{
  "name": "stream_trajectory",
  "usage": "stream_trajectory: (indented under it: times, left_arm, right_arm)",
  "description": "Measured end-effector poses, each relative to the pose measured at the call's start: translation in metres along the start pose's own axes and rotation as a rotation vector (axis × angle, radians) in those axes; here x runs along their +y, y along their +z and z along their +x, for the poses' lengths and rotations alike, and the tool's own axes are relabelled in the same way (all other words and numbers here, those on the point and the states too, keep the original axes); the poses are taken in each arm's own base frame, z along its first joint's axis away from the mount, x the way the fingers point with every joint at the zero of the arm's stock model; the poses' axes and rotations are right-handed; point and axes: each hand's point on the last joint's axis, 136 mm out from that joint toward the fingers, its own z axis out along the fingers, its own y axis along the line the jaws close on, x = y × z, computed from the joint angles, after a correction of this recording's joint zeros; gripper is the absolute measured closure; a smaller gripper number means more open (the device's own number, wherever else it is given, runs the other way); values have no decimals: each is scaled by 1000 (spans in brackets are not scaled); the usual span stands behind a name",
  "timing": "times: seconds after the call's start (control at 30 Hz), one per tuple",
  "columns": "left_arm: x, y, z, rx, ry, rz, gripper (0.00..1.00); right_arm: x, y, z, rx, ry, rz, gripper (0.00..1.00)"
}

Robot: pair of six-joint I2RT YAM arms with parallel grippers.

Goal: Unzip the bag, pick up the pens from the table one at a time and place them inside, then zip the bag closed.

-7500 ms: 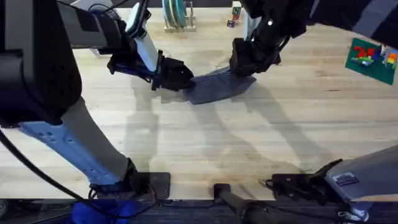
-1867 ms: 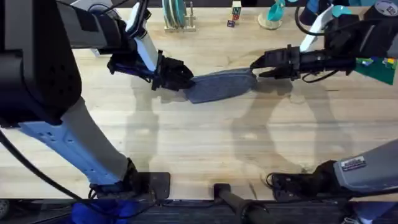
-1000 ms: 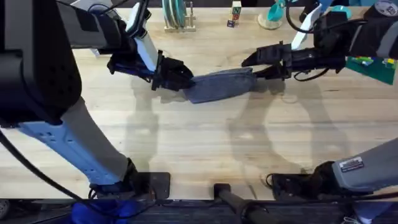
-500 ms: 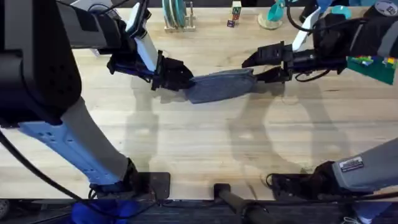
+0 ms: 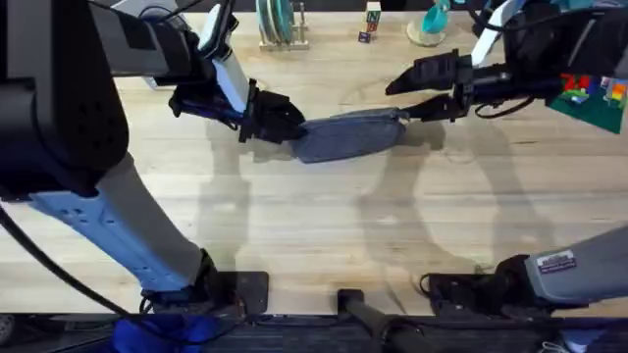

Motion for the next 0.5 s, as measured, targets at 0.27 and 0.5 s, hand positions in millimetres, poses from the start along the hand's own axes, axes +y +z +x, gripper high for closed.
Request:
stream_trajectory:
  times: [0.27, 0.5]
  left_arm:
    - [1, 0, 0, 0, 4, -2, 959]
    - [1, 0, 0, 0, 7, -3, 959]
  right_arm:
    - [15, -6, 1, -9, -33, -6, 5]
    - [37, -16, 8, -14, -49, -7, 6]
